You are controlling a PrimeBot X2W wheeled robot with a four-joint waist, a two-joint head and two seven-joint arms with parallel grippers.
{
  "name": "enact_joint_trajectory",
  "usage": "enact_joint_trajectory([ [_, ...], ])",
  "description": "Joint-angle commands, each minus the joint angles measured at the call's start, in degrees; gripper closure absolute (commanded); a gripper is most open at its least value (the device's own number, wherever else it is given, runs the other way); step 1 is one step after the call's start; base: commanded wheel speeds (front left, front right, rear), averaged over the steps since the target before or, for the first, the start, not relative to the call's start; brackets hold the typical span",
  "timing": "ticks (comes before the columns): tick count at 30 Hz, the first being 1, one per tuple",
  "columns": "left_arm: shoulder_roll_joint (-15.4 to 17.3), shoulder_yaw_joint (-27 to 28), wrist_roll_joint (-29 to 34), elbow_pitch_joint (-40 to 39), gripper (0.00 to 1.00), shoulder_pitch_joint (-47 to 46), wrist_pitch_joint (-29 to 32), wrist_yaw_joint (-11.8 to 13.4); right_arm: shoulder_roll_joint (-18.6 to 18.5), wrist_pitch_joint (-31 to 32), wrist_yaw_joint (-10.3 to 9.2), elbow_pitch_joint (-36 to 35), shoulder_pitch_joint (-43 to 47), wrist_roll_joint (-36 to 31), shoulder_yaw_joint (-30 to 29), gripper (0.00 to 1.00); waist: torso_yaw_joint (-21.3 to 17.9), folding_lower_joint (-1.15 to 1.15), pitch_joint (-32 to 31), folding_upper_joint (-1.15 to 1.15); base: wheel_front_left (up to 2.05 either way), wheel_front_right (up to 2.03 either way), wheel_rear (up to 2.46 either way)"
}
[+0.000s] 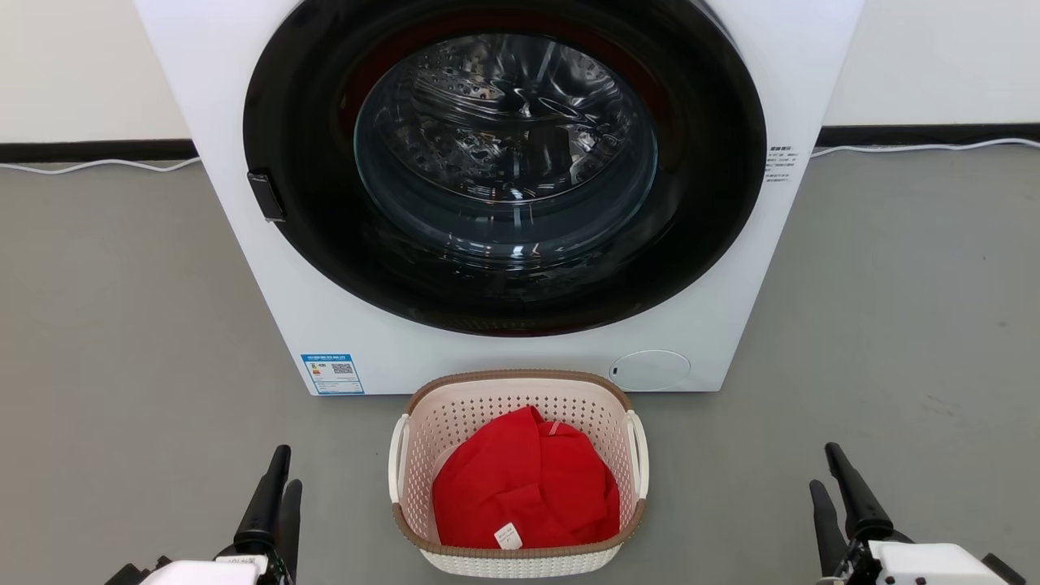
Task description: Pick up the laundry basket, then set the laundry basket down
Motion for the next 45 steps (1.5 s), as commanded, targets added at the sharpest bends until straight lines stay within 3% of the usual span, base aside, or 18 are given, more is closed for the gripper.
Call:
enact_joint_trajectory([
  [1, 0.3, 0.1, 1.2, -2.1, 0.0, -1.2, -0.4, -0.1, -0.4, -0.9, 0.01, -1.6, -1.8, -0.4, 0.9, 0.0, 0.0, -0.02, 0.0, 0.0, 0.0, 0.0, 0.0],
  [9, 0.3, 0.1, 5.0, -3.8, 0.0, -0.7, -1.7, 0.0, -0.5, -2.3, 0.01, -2.3, -2.0, -3.8, 2.1, 0.0, 0.1, -0.02, 0.0, 0.0, 0.0, 0.0, 0.0],
  [19, 0.4, -1.0, 13.2, -6.9, 0.0, -0.1, -3.6, 1.6, -0.5, -4.1, 0.01, -3.5, -2.0, -12.8, 3.8, 0.0, 0.2, -0.02, 0.1, 0.0, 0.0, 0.0, 0.0],
  [45, 0.7, -5.1, 40.1, -9.2, 0.0, 1.7, -7.8, 6.4, -0.6, -8.3, 0.02, -4.9, -2.1, -36.7, 8.5, 0.0, 0.4, -0.02, 0.0, 0.0, 0.0, 0.0, 0.0],
])
